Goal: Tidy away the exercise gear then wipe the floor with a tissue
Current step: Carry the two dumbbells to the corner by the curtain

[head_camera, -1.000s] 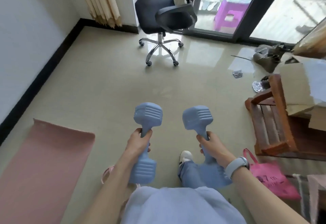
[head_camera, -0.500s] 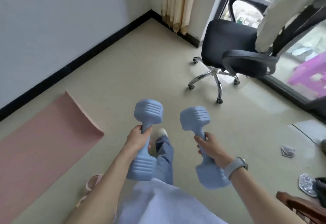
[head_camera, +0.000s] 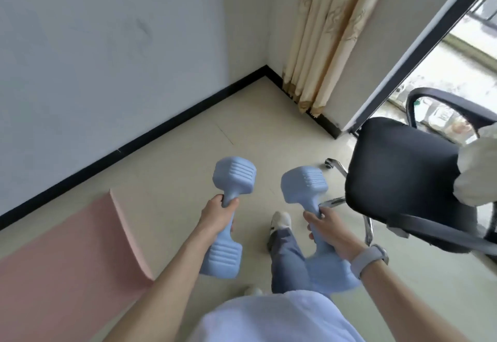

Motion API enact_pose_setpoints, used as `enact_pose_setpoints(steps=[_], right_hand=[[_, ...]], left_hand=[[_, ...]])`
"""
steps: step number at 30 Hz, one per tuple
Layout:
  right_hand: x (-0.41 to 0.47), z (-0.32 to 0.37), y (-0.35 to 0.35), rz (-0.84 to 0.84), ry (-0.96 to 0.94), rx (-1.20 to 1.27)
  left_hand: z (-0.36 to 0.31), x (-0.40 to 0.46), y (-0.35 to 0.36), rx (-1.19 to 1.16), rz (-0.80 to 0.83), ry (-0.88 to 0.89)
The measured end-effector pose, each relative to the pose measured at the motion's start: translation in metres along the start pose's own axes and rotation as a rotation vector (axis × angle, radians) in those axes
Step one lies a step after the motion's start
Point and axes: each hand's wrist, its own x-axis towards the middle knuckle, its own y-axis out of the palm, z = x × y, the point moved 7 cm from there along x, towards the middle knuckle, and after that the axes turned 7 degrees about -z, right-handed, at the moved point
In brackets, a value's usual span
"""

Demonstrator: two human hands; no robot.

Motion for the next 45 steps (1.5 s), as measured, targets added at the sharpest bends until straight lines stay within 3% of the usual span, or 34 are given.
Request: enact_pose_setpoints(steps=[10, 16, 23, 27, 36, 45], right_hand=[[0.257, 0.179, -0.03, 0.067, 0.079, 0.057], [0.355, 0.28, -0.043, 0.091, 0.147, 0.087], [0.469, 0.359, -0.021, 0.034, 0.211, 0.049], [0.552, 0.388, 0.012, -0.012, 0.286, 0.074], [0.701, 0.393, 0.079, -0.091, 0.404, 0.211], [0.917, 0.231, 0.184, -0.244, 0.388, 0.226]], left_hand=[[-0.193, 0.217, 0.007, 0.051, 0.001, -0.071], [-0.295, 0.32, -0.017, 0.06, -0.004, -0.113], [-0.392, 0.472, -0.03, 0.073, 0.133, -0.157], [-0.437, 0.583, -0.032, 0.192, 0.186, -0.129], [-0.488, 0.772, 0.002, 0.537, 0.271, 0.055], [-0.36, 0.991, 0.124, 0.61, 0.302, 0.188]])
